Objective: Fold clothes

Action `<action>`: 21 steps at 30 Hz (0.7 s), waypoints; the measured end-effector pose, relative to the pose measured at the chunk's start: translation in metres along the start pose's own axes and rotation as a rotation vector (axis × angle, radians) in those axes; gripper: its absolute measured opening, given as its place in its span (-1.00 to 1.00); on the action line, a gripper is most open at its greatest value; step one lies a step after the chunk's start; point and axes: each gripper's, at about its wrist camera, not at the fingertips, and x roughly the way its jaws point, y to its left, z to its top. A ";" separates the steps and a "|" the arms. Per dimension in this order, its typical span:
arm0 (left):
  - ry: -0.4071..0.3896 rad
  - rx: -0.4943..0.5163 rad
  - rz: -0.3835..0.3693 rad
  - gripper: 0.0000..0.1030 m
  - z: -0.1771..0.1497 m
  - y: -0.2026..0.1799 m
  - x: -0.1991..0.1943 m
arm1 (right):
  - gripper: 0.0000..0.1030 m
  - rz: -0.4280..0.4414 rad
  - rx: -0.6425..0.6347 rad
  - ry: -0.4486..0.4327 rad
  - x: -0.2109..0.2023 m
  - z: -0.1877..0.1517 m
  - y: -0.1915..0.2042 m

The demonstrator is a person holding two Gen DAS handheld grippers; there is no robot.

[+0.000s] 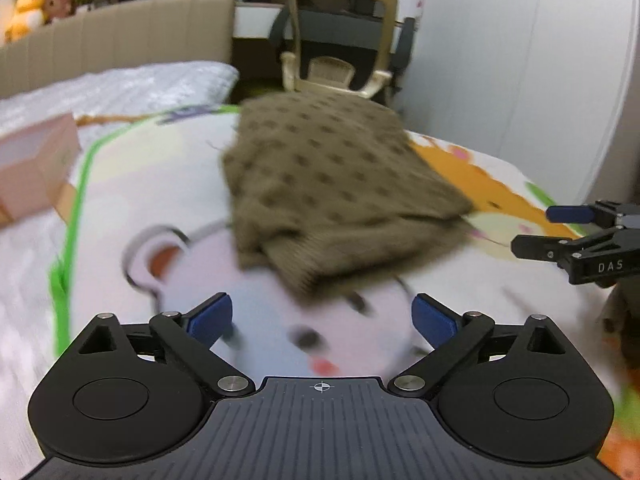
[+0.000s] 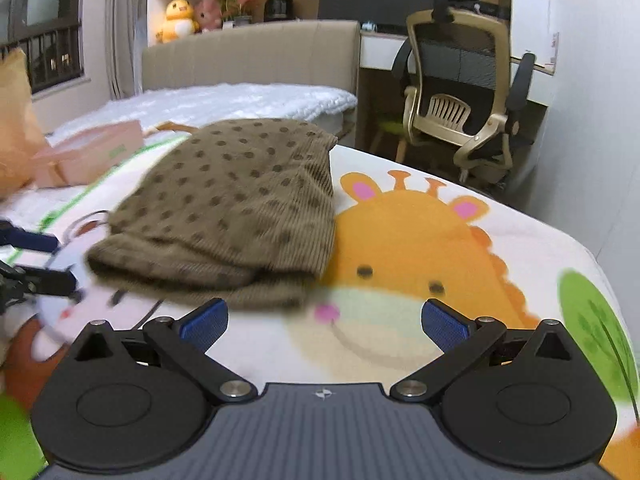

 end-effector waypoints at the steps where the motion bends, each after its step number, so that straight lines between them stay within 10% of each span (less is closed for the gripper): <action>1: 0.002 0.002 0.003 0.98 -0.007 -0.011 -0.006 | 1.00 -0.003 0.010 -0.005 -0.012 -0.007 0.000; 21: -0.005 0.000 0.154 1.00 -0.053 -0.057 -0.015 | 1.00 0.016 0.019 0.084 -0.025 -0.057 0.002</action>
